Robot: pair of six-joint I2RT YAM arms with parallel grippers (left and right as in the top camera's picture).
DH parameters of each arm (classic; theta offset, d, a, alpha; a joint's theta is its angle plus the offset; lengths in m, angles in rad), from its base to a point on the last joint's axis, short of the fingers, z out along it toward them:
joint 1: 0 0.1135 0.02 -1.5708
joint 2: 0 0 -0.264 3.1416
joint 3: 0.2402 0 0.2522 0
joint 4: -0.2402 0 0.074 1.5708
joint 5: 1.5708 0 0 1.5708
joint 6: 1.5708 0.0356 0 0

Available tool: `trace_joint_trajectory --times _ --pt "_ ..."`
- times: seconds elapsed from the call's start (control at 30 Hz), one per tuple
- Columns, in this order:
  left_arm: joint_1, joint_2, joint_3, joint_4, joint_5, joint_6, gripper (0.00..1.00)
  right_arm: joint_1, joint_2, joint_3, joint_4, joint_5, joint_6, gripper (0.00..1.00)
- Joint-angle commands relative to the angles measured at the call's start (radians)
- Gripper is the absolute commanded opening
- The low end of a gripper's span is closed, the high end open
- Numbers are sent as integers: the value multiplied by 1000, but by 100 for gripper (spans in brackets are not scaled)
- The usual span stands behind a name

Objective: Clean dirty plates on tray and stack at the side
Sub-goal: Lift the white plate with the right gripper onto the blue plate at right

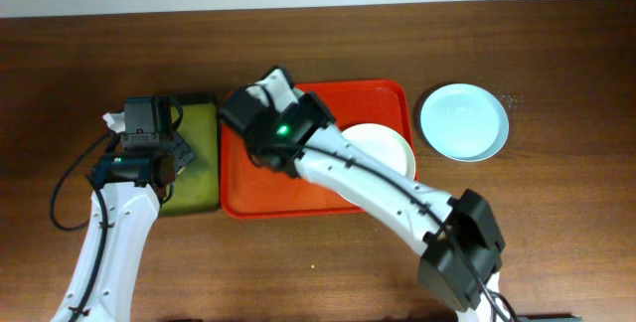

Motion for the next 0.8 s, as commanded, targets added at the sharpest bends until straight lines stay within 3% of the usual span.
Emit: trace_joint_trajectory --times 0.0,0.17,0.47,0.57,0.7,0.77 --pt "5 -8 20 0 16 -5 0 62 -29 23 41 428 -154 4" --pt "5 -8 20 0 46 -6 0 96 -29 23 121 619 -380 4" --pt "5 -8 20 -1 55 -5 0 124 -28 23 124 610 -374 4" --pt "5 -8 20 -7 53 -5 0 124 -28 23 123 599 -312 4" --pt "5 -8 20 -9 52 -5 0 120 -28 23 122 476 -313 4" --pt "5 -8 20 -9 52 -5 0 113 -28 23 98 131 -318 4"
